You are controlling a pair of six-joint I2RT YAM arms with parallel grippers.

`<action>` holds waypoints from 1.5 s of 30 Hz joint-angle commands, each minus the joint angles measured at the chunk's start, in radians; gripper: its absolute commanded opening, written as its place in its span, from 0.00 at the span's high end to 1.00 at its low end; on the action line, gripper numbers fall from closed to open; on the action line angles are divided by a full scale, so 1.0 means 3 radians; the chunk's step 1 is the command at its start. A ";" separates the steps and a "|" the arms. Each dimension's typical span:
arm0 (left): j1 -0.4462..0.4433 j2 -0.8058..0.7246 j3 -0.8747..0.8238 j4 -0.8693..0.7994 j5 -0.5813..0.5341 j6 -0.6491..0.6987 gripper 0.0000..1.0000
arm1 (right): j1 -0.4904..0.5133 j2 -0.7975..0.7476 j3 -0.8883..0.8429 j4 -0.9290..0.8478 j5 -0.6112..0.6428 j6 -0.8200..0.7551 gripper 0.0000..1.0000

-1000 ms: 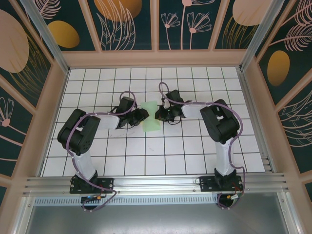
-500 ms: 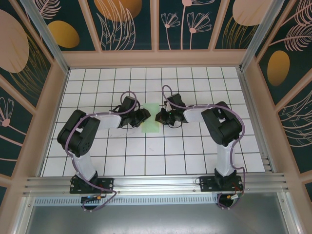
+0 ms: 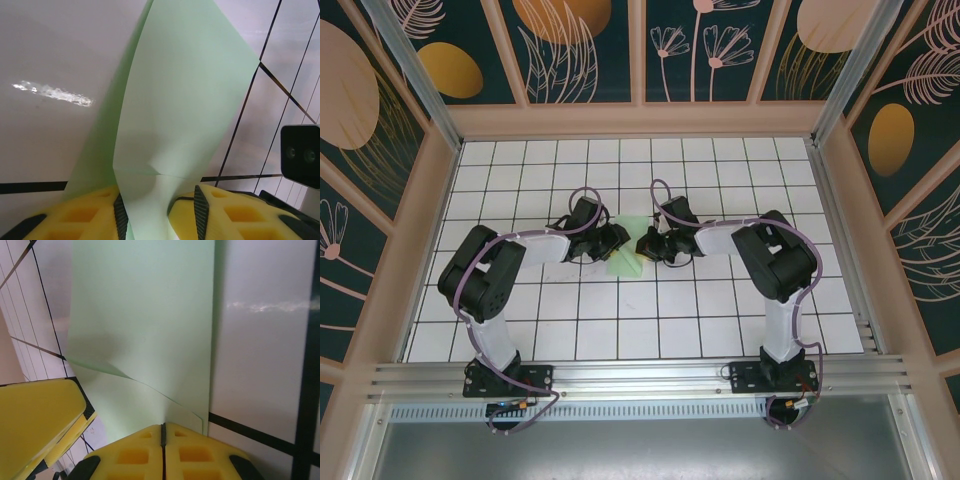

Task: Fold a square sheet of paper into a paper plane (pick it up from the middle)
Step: Turn over the paper at the center of the table.

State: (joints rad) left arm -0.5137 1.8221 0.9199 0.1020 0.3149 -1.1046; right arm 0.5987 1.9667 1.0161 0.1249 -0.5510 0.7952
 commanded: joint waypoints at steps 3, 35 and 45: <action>-0.0015 -0.0028 0.0061 -0.0050 0.0065 0.0125 0.60 | 0.0048 -0.0029 -0.0103 -0.0250 -0.0023 0.0026 0.92; -0.0013 -0.0081 0.0131 -0.0042 0.0036 0.0575 0.86 | -0.0458 -0.0853 -0.0434 0.0071 0.0198 -0.0045 0.68; -0.0017 -0.0520 0.0718 -0.1014 -0.0668 0.1311 0.90 | -0.0748 -0.1284 -0.0594 0.0018 0.0694 -0.0171 0.47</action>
State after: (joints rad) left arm -0.5137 1.7374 1.0706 -0.0772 0.2199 -0.8246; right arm 0.3912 1.6306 0.8593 0.1364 -0.4084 0.7677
